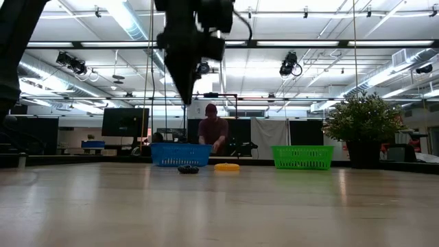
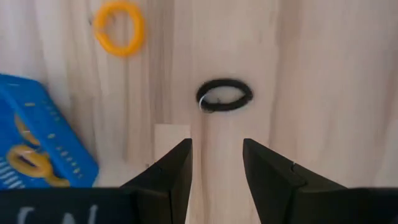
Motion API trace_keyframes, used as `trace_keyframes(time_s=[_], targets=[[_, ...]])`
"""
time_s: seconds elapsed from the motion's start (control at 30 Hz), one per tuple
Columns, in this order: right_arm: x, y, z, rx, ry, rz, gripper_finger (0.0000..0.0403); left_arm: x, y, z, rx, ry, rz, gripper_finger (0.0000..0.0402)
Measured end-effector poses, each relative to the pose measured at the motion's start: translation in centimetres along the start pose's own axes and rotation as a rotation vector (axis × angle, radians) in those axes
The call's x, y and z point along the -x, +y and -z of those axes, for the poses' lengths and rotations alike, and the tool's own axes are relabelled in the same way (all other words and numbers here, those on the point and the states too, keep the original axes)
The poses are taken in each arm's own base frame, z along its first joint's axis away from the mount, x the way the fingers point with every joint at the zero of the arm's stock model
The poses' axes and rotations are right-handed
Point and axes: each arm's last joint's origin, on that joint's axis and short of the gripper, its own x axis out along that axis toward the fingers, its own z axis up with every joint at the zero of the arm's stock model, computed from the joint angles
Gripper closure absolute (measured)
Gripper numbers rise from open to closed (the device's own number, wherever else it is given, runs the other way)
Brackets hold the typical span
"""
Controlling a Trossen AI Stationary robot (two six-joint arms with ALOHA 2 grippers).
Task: Sort spring keychains
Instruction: Put the black spring keychain into the green bin
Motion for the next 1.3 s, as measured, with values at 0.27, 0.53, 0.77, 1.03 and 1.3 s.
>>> trace_keyframes(time_s=[0.27, 0.53, 0.77, 1.03, 1.3], targets=[[0.0, 0.0, -0.1, -0.002, -0.008, -0.002, 0.0252, -4.5, 0.1, 1.2, 0.017, -0.019, -0.018, 0.0255], [0.0, 0.0, -0.1, -0.003, -0.014, -0.003, 0.0252, -7.1, 0.1, 1.1, 0.014, -0.022, 0.006, 0.0255], [0.0, 0.0, -0.2, -0.003, -0.016, -0.004, 0.0252, -9.7, 0.1, 0.9, 0.018, 0.035, 0.028, 0.0255], [0.0, 0.0, -0.2, -0.003, -0.016, -0.004, 0.0252, -11.2, 0.1, 0.5, 0.018, 0.03, 0.046, 0.0255], [0.0, 0.0, -0.2, -0.003, -0.017, -0.003, 0.0252, -12.7, 0.0, 0.3, 0.018, 0.04, 0.061, 0.0259]])
